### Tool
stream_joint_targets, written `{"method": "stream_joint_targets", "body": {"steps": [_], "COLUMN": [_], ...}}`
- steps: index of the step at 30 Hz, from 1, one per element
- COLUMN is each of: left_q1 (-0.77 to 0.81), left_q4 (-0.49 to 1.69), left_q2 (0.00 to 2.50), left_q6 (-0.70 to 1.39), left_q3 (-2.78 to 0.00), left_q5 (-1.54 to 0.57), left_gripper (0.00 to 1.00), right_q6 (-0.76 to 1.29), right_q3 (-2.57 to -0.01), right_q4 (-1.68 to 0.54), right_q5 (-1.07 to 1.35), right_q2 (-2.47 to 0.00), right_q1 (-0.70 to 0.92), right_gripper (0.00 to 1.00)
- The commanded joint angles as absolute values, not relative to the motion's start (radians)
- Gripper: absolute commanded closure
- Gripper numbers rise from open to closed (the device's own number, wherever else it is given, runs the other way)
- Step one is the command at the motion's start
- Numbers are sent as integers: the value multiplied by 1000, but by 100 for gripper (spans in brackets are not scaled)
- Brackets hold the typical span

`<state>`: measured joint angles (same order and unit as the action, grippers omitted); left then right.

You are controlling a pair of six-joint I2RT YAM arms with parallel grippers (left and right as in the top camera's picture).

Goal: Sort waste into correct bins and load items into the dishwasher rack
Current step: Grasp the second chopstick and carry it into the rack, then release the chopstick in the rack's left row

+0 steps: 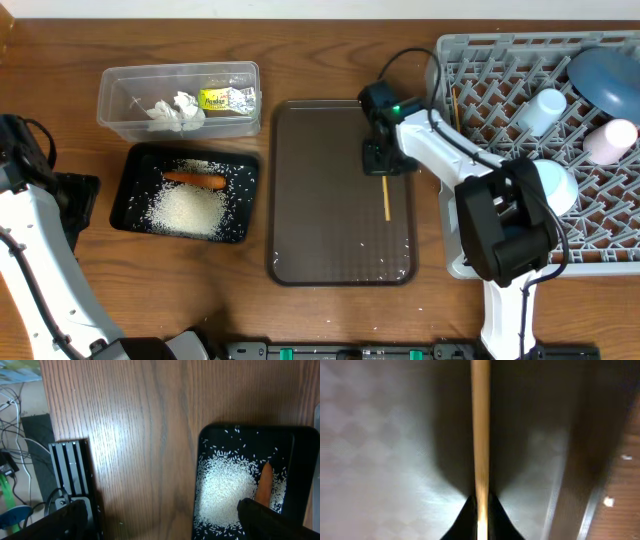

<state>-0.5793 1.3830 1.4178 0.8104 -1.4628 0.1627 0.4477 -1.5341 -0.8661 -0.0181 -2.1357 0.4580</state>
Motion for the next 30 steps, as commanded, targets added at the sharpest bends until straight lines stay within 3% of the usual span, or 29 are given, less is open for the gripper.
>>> {"method": "stream_joint_targets", "body": {"steps": [1,8,18,25,30], "left_q1": [-583,-583,-583,-583,-583], "left_q4": [1386,1386,1386,1386,1386], "left_q2": [1422,1422,1422,1422,1422], "left_q6": [804,804,804,804,804], "left_q3": [-1464,-1464,-1464,-1464,-1464], "left_q5": [168,168,168,168,168], "left_gripper": [2,2,2,2,2], "right_q6": [455,392,156,-1,-17], "right_q3": [-1542,-1741,-2154,-2119,-1953], "right_q4": [-868,-1008,-1319,-1391,-1265], "right_q5": [-2,111,147,151,173], "right_q2": [-2144,-2122,-2031,-2025,-2027], "right_q1": [472,406,177,36,26], "right_gripper": [99,99,99,99,99]}}
